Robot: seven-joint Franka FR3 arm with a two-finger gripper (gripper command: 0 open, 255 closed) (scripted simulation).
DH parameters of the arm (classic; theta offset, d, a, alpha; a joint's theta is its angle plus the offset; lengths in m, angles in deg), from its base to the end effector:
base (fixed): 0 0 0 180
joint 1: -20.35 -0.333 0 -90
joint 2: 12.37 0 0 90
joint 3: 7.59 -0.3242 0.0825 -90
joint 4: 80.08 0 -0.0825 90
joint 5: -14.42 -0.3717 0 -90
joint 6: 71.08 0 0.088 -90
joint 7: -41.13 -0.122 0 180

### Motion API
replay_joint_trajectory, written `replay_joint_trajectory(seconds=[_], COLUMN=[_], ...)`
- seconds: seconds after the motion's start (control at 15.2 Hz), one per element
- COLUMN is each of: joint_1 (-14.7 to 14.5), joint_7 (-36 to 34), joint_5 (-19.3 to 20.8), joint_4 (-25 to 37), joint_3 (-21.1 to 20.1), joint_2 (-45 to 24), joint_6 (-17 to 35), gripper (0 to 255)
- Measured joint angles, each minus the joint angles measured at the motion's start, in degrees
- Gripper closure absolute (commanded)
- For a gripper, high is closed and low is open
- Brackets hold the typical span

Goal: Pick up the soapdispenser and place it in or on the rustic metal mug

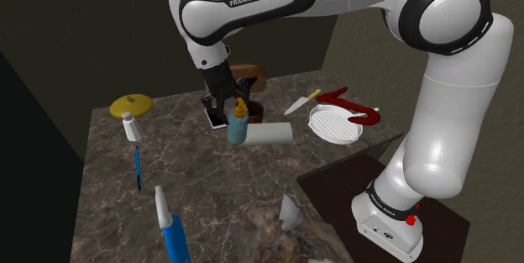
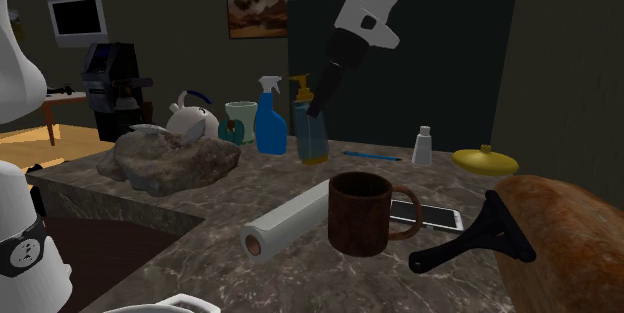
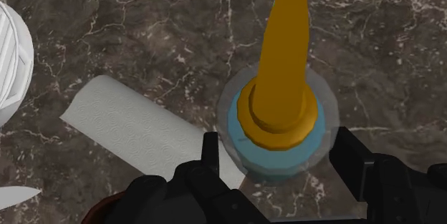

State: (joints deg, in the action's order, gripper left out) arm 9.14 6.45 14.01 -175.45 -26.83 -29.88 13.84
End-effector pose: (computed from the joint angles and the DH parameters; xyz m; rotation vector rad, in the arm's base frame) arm 0.4989 0.2760 0.4087 2.9020 -0.0951 -0.6736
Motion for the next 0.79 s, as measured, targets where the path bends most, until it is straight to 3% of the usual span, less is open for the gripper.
replay_joint_trajectory(seconds=[0.79], joint_1=[-0.1], joint_7=[-0.4], joint_5=[-0.5], joint_4=[7.6], joint_3=[-0.2], joint_2=[1.2], joint_6=[-8.7], gripper=[255])
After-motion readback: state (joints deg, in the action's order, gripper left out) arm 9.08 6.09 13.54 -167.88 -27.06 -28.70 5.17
